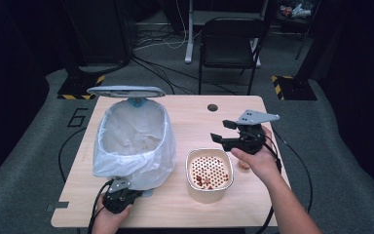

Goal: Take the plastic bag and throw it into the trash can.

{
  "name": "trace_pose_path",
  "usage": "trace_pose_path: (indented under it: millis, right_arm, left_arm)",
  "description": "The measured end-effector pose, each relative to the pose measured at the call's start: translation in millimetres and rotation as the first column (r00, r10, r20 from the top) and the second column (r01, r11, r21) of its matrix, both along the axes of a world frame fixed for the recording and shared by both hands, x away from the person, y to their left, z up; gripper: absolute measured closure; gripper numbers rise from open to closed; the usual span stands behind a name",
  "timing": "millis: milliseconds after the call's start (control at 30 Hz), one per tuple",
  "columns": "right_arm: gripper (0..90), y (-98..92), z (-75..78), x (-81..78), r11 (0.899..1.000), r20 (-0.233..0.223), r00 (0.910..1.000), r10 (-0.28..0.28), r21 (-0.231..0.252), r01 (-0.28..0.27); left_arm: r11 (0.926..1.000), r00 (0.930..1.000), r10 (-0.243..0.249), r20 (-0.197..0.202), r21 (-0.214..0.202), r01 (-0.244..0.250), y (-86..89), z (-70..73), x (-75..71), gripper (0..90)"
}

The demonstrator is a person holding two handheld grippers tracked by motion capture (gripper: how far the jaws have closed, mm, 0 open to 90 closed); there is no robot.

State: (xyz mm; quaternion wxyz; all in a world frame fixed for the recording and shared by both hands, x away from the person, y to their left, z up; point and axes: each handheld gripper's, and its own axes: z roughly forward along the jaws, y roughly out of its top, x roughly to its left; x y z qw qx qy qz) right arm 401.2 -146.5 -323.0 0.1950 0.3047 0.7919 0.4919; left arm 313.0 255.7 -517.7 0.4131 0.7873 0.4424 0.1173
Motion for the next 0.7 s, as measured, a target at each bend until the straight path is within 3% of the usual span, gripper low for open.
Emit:
trace_pose_path:
  millis: [200, 233, 400, 433, 467, 500, 567, 700]
  right_arm:
    - [28.6, -35.5, -25.1, 3.4, 0.991, -0.022, 0.9915, -0.128, 0.023, 0.128]
    - [28.6, -35.5, -25.1, 3.4, 0.991, -0.022, 0.9915, -0.128, 0.023, 0.128]
    - [21.3, -64.8, -52.3, -0.3, 0.971, -0.030, 0.9703, -0.240, 0.001, 0.240]
    - [21.3, -64.8, -52.3, -0.3, 0.971, -0.030, 0.9703, -0.240, 0.001, 0.240]
    - [20.2, -71.9, -62.0, -1.8, 0.963, -0.025, 0.9628, -0.269, -0.021, 0.269]
    - [20.2, -71.9, -62.0, -1.8, 0.963, -0.025, 0.9628, -0.269, -0.021, 0.269]
    - [19.5, -78.9, -75.2, -4.4, 0.952, -0.022, 0.9532, -0.301, -0.061, 0.300]
    - [22.4, -88.9, -90.1, -7.8, 0.944, -0.031, 0.9432, -0.331, -0.026, 0.330]
  left_arm:
    - [1.0000, 1.0000, 0.001, -0.004, 0.002, -0.001, 0.0, 0.4, 0.3, 90.0]
    - [1.0000, 1.0000, 0.001, -0.004, 0.002, -0.001, 0.0, 0.4, 0.3, 90.0]
    - [0.9999, 1.0000, -0.003, -0.005, 0.011, 0.003, 0.1, 0.8, 0.3, 90.0]
    - [0.9999, 1.0000, -0.002, -0.005, 0.010, 0.002, 0.2, 0.8, 0.3, 90.0]
    - [1.0000, 1.0000, 0.002, -0.006, 0.005, -0.002, -0.1, 0.7, 0.2, 90.0]
    - [1.0000, 1.0000, 0.002, -0.006, 0.006, -0.002, -0.1, 0.7, 0.2, 90.0]
    - [1.0000, 0.9999, -0.005, -0.010, 0.003, 0.005, 0.9, 0.7, 1.0, 90.0]
    - [1.0000, 0.9999, -0.006, -0.012, 0.000, 0.006, 1.1, 0.8, 1.5, 90.0]
